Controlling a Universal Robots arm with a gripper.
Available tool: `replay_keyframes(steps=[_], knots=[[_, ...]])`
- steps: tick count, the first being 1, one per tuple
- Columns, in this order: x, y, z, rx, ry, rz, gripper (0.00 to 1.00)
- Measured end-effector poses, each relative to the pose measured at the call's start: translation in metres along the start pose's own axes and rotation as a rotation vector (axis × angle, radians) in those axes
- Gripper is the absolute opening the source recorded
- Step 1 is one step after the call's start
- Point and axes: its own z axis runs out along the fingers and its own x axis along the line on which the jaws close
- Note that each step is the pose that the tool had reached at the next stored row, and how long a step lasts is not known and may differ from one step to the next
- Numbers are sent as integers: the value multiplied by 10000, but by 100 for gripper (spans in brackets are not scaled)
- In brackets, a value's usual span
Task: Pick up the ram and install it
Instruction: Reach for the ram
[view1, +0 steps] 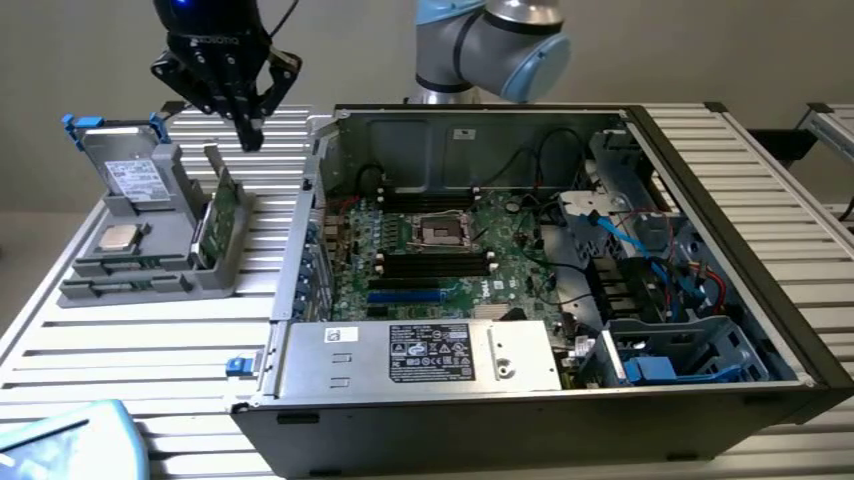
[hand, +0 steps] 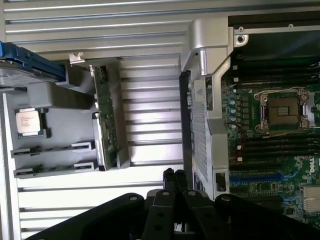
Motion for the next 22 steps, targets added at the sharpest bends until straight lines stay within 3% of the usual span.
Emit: replay_keyframes(steps=[22], knots=[[997, -68, 137, 8, 113, 4, 11]])
